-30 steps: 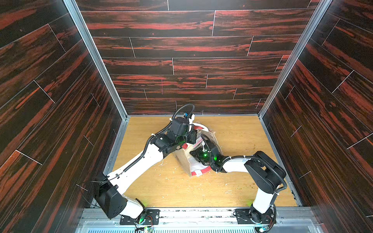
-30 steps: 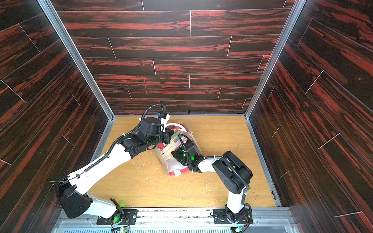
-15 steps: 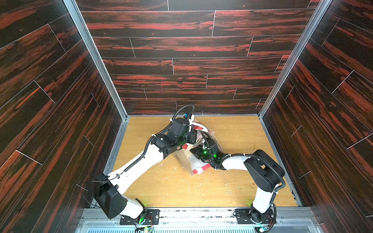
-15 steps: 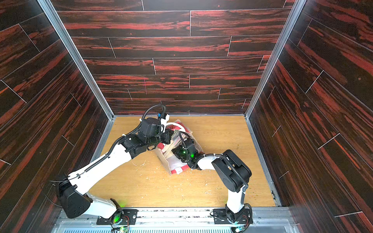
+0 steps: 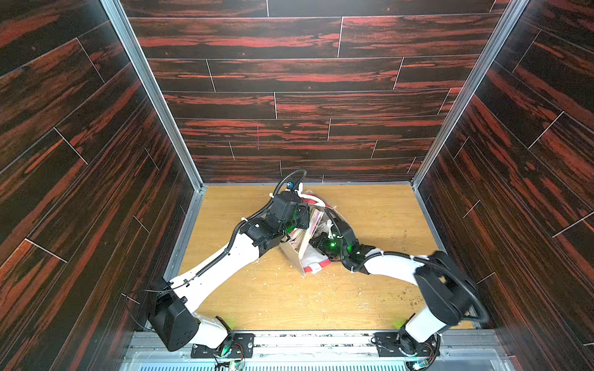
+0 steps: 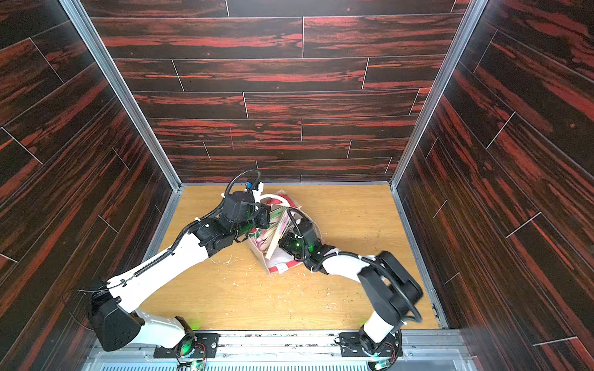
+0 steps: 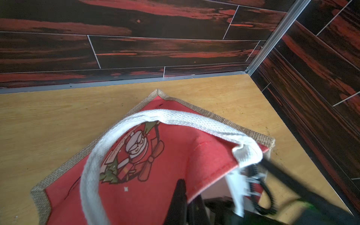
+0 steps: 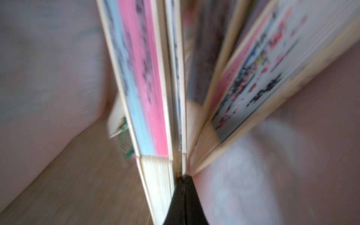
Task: Take out the folding fans from the tote bags
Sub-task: Pick up the folding fan from the canvas bag.
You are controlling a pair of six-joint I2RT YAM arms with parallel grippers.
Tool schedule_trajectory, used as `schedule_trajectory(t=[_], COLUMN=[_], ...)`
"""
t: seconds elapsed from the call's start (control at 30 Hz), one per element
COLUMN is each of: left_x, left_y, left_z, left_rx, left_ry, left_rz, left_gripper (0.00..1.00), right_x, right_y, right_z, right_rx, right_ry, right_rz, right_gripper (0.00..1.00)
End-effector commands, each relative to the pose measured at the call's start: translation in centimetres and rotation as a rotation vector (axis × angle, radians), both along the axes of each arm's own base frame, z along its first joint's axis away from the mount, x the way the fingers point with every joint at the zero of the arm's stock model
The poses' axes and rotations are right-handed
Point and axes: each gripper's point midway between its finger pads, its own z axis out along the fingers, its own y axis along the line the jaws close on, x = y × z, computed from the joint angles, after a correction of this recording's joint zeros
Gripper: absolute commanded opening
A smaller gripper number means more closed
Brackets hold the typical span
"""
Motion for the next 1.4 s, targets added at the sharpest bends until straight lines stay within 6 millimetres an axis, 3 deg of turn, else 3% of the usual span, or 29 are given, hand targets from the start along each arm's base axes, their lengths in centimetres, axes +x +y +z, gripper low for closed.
schedule_trajectory(t=[0.0, 0.17, 0.33, 0.43, 0.8, 1.2, 1.37], left_x=[0.1, 0.2, 0.0, -0.1, 0.0, 0.4, 0.4], left_y=[0.5, 0.5, 0.4, 0.3, 0.5, 0.5, 0.6], left_z=[2.1, 2.3, 2.2, 2.3, 3.4, 4.0, 4.1], left_rx=[-0.048, -0.056, -0.070, -0.072, -0.083, -0.099, -0.105], left_ry=[-0.052, -0.053, -0.047, -0.043, -0.054, -0.063, -0.064], left_rz=[0.031, 0.032, 0.027, 0.021, 0.034, 0.053, 0.062], left_gripper=[0.00, 0.00, 0.00, 0.00, 0.00, 0.00, 0.00], right_x=[-0.7, -1.1, 0.0, 0.9, 2.3, -0.1, -1.2], right_y=[-1.2, -2.9, -5.5, -6.3, -5.6, -5.9, -6.3], right_z=[1.4, 1.4, 0.6, 1.3, 7.7, 8.9, 7.4], right_rx=[-0.057, -0.228, -0.487, -0.565, -0.615, -0.632, -0.649], right_ry=[-0.052, -0.052, -0.037, -0.057, -0.188, -0.178, -0.169], right_rz=[-0.005, -0.040, -0.102, -0.136, -0.106, 0.020, 0.066], right_gripper=[0.00, 0.00, 0.00, 0.00, 0.00, 0.00, 0.00])
